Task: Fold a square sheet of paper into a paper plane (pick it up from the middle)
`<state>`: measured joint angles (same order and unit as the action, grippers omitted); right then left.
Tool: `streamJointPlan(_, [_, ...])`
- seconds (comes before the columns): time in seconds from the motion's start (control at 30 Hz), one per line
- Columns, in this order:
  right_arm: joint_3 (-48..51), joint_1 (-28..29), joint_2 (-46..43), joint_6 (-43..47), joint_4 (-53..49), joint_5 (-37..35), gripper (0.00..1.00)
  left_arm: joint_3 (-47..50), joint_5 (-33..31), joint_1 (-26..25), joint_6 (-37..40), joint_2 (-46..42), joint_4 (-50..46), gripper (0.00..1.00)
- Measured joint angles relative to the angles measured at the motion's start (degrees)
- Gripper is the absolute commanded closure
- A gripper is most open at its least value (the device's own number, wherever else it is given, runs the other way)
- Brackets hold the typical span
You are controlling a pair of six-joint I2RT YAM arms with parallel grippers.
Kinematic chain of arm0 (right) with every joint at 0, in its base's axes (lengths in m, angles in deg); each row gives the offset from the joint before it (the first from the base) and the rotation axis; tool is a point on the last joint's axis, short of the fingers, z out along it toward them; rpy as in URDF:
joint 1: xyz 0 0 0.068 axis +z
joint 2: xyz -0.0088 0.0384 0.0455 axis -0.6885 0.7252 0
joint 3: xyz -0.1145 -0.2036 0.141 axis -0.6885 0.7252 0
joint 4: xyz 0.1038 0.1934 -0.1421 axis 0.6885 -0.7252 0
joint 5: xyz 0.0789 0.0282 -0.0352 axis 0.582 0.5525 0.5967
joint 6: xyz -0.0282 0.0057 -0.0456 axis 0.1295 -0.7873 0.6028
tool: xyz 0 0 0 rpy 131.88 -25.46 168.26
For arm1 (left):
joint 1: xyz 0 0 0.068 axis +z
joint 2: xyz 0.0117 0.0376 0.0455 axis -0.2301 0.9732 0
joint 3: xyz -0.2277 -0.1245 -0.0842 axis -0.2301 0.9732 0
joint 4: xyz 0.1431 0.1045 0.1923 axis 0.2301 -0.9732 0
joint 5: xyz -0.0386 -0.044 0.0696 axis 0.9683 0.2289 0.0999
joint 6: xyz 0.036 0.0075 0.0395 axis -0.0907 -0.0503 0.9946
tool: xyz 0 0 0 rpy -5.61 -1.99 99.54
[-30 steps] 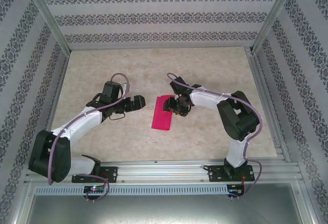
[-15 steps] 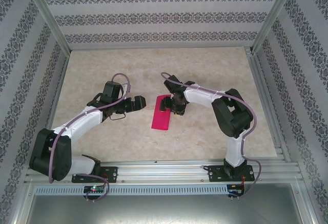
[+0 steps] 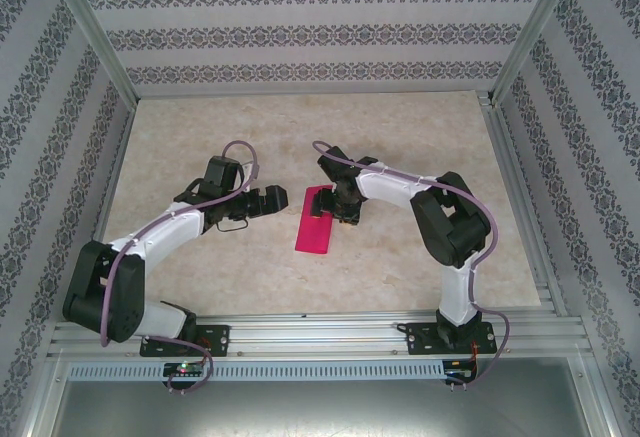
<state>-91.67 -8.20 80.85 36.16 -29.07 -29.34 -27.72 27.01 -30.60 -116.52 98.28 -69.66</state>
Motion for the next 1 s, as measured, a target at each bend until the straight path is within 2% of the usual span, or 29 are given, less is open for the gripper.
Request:
streamJointPlan(0.3, [-3.23,0.96,2.08,0.26,-3.74,-2.49,0.27,-1.62,2.54,-0.74,-1.14,4.52,0.61,0.17])
streamJointPlan(0.5, [-3.26,1.22,2.14,0.72,-3.93,-3.17,0.27,-2.38,3.37,-1.14,-1.75,5.97,0.96,0.23])
streamJointPlan(0.77, [-3.26,1.20,2.23,1.79,-4.17,-3.17,0.29,-3.34,4.68,-1.14,-2.54,7.76,1.42,0.34])
streamJointPlan(1.0, [-3.23,1.18,2.23,1.70,-4.15,-3.19,0.30,-5.46,5.79,-2.56,-3.67,11.63,1.49,0.52])
